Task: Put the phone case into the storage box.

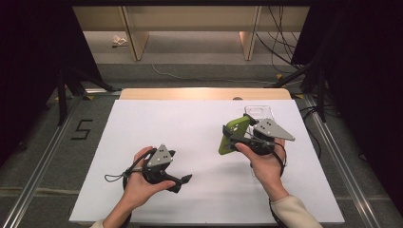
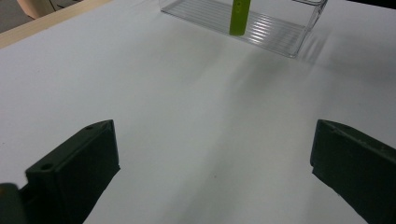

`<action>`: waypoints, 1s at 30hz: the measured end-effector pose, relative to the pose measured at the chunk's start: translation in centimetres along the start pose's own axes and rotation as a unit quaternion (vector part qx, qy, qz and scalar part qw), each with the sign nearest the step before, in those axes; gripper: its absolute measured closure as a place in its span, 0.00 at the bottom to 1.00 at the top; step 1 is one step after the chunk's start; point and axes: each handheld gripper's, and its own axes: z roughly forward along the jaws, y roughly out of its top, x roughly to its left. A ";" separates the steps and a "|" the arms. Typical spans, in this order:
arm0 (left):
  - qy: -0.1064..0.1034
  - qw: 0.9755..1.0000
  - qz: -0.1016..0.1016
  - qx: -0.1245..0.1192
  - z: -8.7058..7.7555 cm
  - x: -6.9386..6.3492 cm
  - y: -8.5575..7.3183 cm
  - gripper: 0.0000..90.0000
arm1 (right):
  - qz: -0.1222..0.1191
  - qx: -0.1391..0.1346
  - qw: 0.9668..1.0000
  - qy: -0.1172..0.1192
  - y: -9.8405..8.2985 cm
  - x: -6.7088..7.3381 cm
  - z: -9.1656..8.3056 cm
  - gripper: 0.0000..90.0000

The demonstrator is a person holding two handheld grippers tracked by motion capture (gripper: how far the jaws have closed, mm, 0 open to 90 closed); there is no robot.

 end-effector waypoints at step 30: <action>0.030 0.999 -0.012 0.000 -2.1 2.3 -2.2 0.00 | 0.005 -0.009 1.000 -0.017 0.6 -1.1 -0.6 0.18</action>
